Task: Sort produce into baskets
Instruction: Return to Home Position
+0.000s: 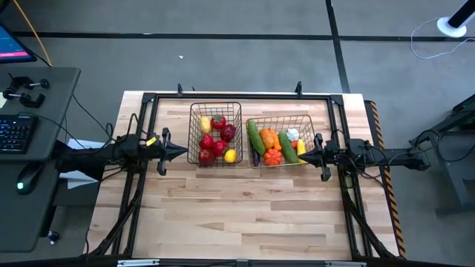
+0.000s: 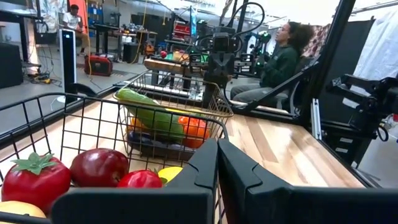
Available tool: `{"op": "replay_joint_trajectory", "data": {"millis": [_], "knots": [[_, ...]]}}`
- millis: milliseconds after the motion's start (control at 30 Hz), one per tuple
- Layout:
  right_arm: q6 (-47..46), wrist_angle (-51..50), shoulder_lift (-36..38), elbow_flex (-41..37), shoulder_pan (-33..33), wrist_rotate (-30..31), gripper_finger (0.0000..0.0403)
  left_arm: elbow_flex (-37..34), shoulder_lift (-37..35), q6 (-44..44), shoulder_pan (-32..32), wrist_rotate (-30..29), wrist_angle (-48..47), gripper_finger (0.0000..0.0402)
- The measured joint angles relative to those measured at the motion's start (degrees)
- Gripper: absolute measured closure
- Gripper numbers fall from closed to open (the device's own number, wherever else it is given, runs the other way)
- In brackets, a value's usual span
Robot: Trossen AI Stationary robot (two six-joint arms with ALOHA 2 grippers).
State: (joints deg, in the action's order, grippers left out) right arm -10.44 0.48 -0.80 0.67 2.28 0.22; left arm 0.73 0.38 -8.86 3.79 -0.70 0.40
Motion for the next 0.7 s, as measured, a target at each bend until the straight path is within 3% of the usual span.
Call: {"op": "replay_joint_trajectory", "data": {"millis": [700], "knots": [[0.0,0.4,0.7,0.0,0.2,0.0,0.0402,0.0,0.0,0.0,0.0,0.0,0.1,0.0402]]}}
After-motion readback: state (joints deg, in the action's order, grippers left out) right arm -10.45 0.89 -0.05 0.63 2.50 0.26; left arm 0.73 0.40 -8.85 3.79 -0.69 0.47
